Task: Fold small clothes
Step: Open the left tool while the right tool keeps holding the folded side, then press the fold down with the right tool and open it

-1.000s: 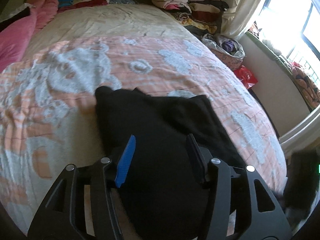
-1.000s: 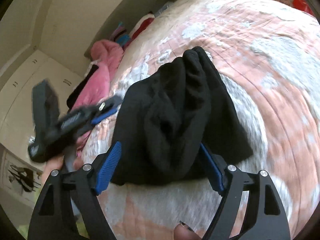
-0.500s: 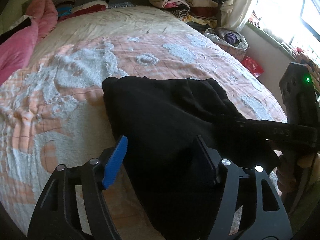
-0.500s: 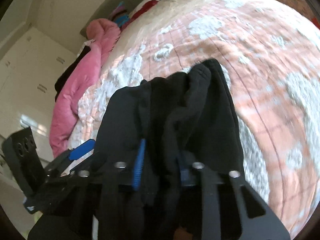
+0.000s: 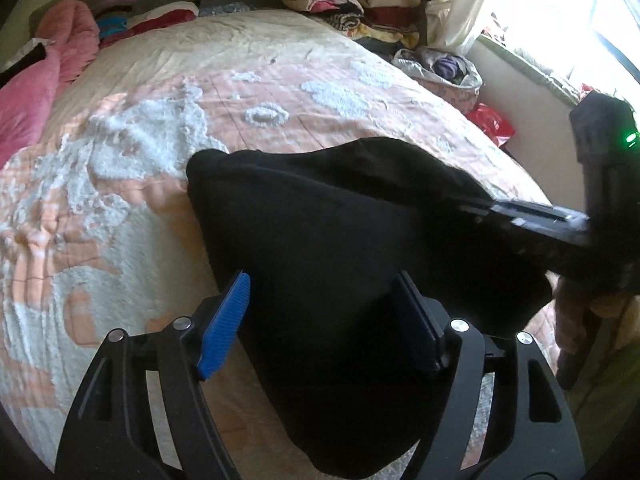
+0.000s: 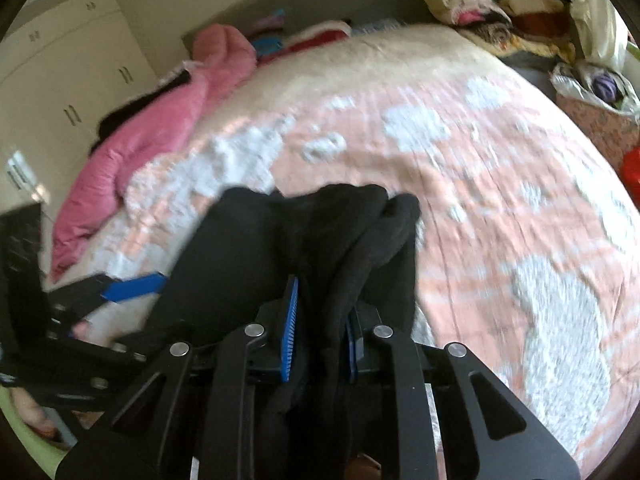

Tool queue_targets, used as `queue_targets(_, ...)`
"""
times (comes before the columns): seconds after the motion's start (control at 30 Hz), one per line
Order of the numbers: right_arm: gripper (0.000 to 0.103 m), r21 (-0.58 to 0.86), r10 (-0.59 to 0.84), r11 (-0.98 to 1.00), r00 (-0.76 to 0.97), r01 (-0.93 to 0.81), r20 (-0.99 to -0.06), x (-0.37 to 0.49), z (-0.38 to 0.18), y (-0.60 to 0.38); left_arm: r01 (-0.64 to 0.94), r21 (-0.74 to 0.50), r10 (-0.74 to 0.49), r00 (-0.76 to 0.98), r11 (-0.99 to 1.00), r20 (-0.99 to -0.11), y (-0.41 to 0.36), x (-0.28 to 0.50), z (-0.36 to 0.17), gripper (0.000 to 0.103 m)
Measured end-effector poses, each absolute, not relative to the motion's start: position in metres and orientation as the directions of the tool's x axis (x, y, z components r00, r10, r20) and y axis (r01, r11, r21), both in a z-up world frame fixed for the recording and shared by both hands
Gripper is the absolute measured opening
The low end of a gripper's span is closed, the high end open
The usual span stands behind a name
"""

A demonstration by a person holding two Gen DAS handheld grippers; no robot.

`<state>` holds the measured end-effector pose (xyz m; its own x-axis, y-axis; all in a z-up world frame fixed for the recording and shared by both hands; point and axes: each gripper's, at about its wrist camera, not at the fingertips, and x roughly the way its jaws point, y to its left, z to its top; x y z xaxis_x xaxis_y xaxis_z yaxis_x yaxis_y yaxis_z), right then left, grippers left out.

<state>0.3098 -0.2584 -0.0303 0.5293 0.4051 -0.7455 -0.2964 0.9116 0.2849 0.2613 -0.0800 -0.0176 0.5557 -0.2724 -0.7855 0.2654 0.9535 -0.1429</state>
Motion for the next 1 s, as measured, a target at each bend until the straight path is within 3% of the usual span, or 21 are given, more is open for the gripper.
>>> queue_targets(0.17,0.021,0.309,0.391,0.920,0.539,-0.240,-0.746,0.301,-0.044,-0.267,0.279,-0.124,-0.265,0.558,0.952,-0.786,-0.084,0.258,-0.019,0.070)
queue_targets(0.4,0.050,0.385,0.424,0.903,0.552,-0.192,-0.718,0.280,-0.035,-0.279,0.262,-0.142,-0.270,0.562,0.955,-0.782,-0.079,0.254,-0.021,0.071)
queue_targets(0.63,0.067,0.483,0.515,0.851,0.515,-0.208,-0.685,0.252,-0.030,-0.285,0.250,-0.170,-0.286,0.564,0.953,-0.775,-0.076,0.244,-0.022,0.074)
queue_targets(0.73,0.068,0.455,0.492,0.867,0.506,-0.205,-0.709,0.245,-0.032,-0.279,0.240,-0.193,-0.299,0.564,0.951,-0.770,-0.073,0.237,-0.022,0.075)
queue_targets(0.77,0.065,0.452,0.487,0.869,0.504,-0.201,-0.713,0.244,-0.033,-0.277,0.235,-0.202,-0.303,0.564,0.951,-0.768,-0.071,0.235,-0.023,0.076)
queue_targets(0.83,0.023,0.437,0.475,0.877,0.512,-0.202,-0.716,0.241,-0.035,-0.274,0.221,-0.229,-0.316,0.564,0.948,-0.763,-0.068,0.231,-0.024,0.076)
queue_targets(0.9,0.018,0.403,0.448,0.892,0.536,-0.207,-0.716,0.239,-0.031,-0.273,0.211,-0.259,-0.334,0.561,0.942,-0.758,-0.066,0.226,-0.027,0.076)
queue_targets(1.0,0.017,0.356,0.407,0.912,0.564,-0.204,-0.719,0.234,-0.027,-0.273,0.222,-0.279,-0.356,0.561,0.934,-0.747,-0.067,0.219,-0.026,0.076)
